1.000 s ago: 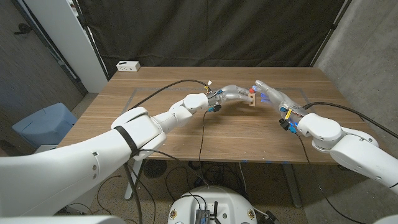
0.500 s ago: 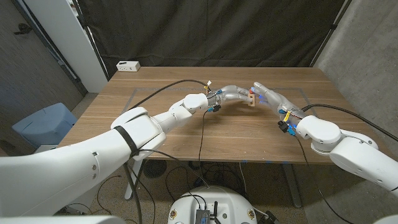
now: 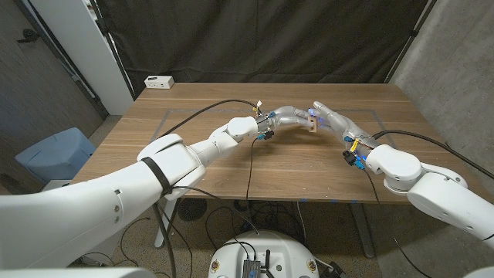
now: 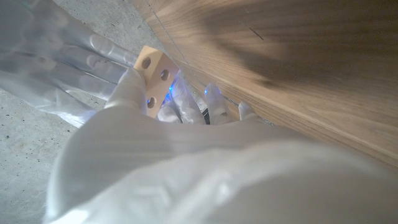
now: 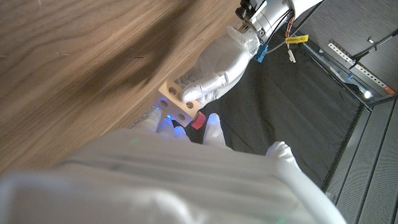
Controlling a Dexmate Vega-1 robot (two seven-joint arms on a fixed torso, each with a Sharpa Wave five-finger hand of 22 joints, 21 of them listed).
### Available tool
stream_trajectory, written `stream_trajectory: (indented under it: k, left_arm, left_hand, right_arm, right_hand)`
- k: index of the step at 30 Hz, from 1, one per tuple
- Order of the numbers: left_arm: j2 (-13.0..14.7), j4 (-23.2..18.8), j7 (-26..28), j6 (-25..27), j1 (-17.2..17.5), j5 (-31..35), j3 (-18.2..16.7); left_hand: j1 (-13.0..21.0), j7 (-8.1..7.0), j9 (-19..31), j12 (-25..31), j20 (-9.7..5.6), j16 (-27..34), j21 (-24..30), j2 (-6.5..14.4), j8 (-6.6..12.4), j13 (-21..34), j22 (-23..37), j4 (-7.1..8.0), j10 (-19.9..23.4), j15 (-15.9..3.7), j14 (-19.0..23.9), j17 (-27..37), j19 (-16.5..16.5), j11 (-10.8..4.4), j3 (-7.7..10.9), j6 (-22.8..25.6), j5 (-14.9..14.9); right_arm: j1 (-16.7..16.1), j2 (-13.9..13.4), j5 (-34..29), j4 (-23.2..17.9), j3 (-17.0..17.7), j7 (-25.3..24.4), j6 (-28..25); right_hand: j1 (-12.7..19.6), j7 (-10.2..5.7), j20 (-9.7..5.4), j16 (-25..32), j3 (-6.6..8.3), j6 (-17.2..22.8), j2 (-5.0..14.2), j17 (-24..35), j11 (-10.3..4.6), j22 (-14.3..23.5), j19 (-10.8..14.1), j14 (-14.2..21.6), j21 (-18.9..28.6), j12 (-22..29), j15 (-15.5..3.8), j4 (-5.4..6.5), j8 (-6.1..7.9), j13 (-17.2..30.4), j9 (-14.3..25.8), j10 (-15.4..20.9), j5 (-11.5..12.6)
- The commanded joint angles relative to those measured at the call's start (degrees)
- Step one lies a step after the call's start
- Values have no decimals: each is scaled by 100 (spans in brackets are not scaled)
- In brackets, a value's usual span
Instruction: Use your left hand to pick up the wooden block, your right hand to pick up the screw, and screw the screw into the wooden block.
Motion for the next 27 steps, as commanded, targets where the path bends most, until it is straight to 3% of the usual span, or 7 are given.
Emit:
stream_trajectory:
  k: [1,10,27]
  left_arm:
    - [10,-10,-33,-55,11,15,-11]
    - [13,-15,-48,-82,2,28,-10]
    - [54,-39,-96,-167,22,33,-40]
  left_hand:
    - [-34,8,23,5,38,0,31,22,34,1,12,-2,-11,5,12,17,21,11,33,25,49]
    - [-28,-1,23,5,40,1,27,21,33,1,12,-6,-11,3,16,16,12,10,36,23,49]
    - [-31,2,23,2,35,1,24,20,33,1,12,-5,-18,7,14,17,9,5,35,20,49]
  right_arm:
    - [-145,38,-55,-54,199,-136,45]
    - [-130,53,-81,30,319,-126,3]
    - [206,156,6,499,134,110,21]
  right_hand:
    - [-1,14,-10,29,3,46,20,-4,-44,17,-8,-760,31,36,2,36,34,11,8,-468,35]
    - [5,7,-12,30,2,52,21,-5,-44,17,-7,-758,32,37,-1,35,34,11,8,-464,38]
    - [9,34,-11,27,-6,34,13,-6,-43,17,-11,-766,30,33,0,35,25,11,8,-475,42]
